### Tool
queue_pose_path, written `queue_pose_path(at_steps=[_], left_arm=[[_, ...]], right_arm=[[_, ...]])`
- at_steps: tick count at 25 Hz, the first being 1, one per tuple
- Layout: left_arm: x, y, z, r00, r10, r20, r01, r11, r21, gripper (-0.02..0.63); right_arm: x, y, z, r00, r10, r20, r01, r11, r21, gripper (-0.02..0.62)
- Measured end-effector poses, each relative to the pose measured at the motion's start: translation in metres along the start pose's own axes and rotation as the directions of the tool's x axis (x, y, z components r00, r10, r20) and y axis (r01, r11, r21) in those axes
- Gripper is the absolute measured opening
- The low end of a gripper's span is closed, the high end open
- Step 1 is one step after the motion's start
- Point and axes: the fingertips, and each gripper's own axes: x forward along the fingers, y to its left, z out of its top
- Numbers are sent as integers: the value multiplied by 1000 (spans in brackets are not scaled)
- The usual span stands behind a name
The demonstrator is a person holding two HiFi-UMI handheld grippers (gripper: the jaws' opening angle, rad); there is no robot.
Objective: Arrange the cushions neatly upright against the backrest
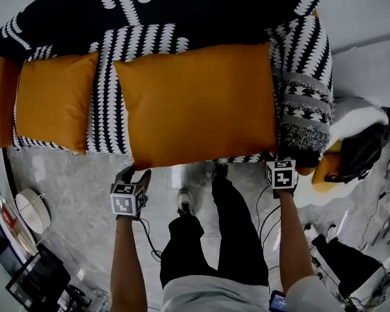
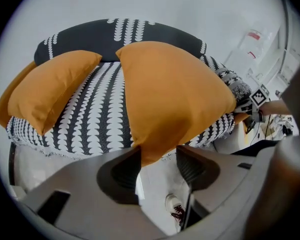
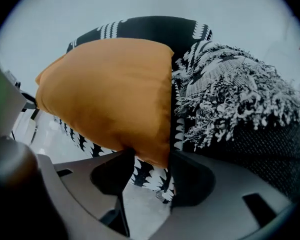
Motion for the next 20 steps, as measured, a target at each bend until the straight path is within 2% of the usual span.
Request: queue_pose_path(at_steps=[4,9,13,17,20], left_arm=[[7,4,3,999,41,14,-41,999,-1,229],[16,5,12,998,58,34,-56,997,-59,170],[12,-1,21,997,65,37,-63,996,-61,74],[-6,-7,37,998,54,30,-51,992,-114,49],[-19,-5,50,998,65,14,-63,992,-111,46]], right_arm=[[6,3,4,1000,10,2,-10,1000,1,218],[5,11,9,998,61,27,-61,998,7,122],[-3,14,16,995,88,54,-91,994,54,66],[-21,12,25,989,127,72,-133,988,84,55],[-39,11,33,982,170,80,-176,981,76,52]])
